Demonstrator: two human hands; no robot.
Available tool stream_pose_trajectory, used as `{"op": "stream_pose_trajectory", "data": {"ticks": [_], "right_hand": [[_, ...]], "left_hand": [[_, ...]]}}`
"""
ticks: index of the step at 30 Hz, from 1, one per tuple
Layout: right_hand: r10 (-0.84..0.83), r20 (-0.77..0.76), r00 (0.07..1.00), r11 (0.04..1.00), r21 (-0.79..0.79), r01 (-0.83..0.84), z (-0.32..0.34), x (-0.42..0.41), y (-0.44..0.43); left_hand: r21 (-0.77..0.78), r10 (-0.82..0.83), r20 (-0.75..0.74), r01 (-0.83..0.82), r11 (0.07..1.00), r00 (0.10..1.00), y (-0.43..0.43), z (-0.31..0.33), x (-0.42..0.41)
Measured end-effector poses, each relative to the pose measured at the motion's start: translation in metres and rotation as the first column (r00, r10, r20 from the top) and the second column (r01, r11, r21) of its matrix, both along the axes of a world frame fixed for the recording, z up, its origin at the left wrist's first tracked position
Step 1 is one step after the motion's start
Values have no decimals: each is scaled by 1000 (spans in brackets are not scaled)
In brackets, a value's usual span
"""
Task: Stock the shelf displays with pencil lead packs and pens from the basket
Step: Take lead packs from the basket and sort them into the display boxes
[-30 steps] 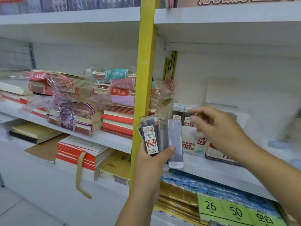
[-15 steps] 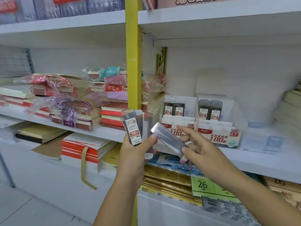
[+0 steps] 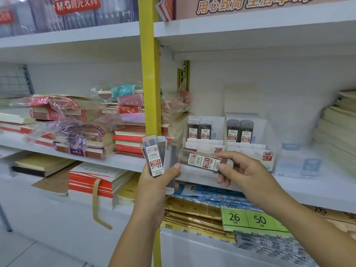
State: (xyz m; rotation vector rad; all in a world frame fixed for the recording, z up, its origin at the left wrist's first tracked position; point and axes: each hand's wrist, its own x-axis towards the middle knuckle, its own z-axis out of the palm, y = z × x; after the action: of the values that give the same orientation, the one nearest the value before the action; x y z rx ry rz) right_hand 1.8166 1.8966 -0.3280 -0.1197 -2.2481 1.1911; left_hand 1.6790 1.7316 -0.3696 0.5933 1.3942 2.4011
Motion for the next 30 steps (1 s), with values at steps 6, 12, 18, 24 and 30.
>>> {"op": "stream_pose_trajectory", "data": {"ticks": [6, 12, 18, 24, 30], "right_hand": [[-25, 71, 997, 998, -51, 28, 8, -1, 4], [-144, -60, 988, 990, -20, 143, 43, -6, 13], [-278, -283, 918, 871, 328, 364, 111, -40, 37], [-257, -148, 955, 624, 729, 281, 120, -79, 43], [-300, -6, 954, 699, 679, 224, 116, -102, 54]], "left_hand": [[-48, -6, -2, 6, 999, 1000, 8, -3, 2], [-28, 17, -10, -18, 999, 1000, 15, 0, 2], [-35, 50, -3, -50, 998, 999, 25, 3, -1], [-48, 51, -18, -52, 998, 999, 33, -1, -5], [-80, 17, -26, -19, 997, 1000, 34, -4, -7]]}}
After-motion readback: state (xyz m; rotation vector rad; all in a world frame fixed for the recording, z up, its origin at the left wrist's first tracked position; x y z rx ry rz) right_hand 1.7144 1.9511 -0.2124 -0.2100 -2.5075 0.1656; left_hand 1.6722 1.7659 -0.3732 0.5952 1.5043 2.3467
